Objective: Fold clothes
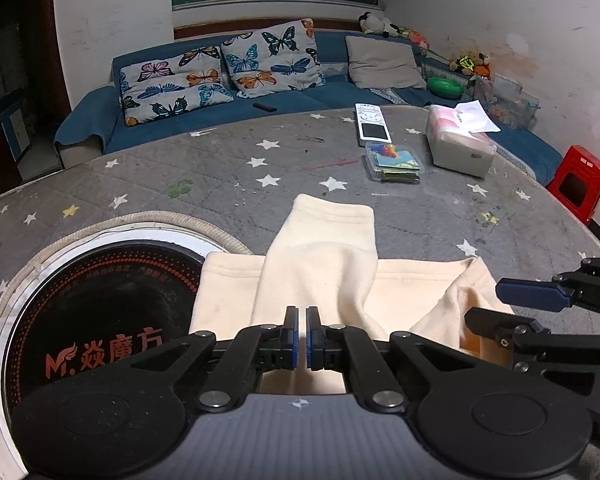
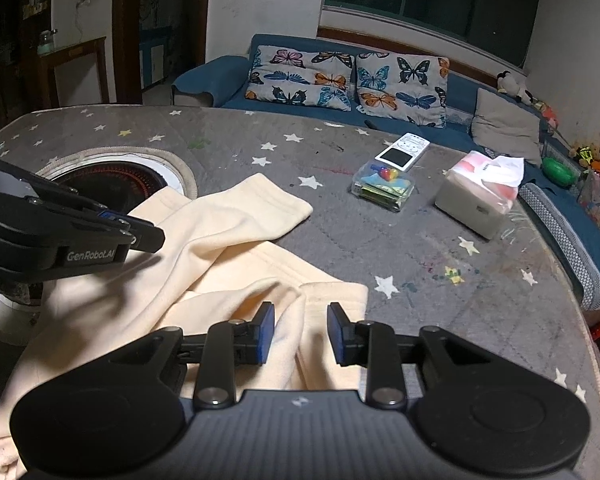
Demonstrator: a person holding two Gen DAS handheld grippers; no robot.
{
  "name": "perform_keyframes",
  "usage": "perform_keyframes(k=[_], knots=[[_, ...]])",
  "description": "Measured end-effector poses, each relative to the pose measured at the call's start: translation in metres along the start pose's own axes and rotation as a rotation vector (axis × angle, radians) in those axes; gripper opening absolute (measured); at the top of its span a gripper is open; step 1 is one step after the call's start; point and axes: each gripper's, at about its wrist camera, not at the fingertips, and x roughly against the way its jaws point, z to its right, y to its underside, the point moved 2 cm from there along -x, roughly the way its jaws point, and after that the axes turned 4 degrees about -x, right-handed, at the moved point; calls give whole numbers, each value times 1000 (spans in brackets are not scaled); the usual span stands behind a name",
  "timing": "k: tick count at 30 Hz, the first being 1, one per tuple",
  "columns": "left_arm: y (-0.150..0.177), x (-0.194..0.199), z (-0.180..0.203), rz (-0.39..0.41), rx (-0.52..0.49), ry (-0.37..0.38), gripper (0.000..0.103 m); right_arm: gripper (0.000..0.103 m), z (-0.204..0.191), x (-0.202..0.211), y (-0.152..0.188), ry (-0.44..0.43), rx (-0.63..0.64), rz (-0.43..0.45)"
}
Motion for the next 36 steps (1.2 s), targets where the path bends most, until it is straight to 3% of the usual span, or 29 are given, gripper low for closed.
perform_keyframes(k=[10,13,15,17,22,24,25,32,36], knots=[[-1,1,9,-8,0,37,11,28,11,1,1,8,-25,0],[-1,0,11,-10,-2,43,18,28,14,0,2,10,-31,-3],[-2,0,13,-10,-2,42,35,28,15,-1,2,10,-34,-4],[-2,0,15,-9,-7,44,39,28,16,-2,3,10,-36,-4],[-3,-7,24,-19,-47,57,35,28,17,-1,3,6,-40,-2],[0,-12,23,-34,-53,60,12,28,18,0,3,3,-40,0],[1,-15,21,-41,-53,57,10,28,18,1,4,1,-37,0],[0,-8,14,-28,-41,103,10,28,14,5,1,-39,21,12],[-8,-17,23,-37,-57,90,14,28,7,-3,-1,-64,70,0]])
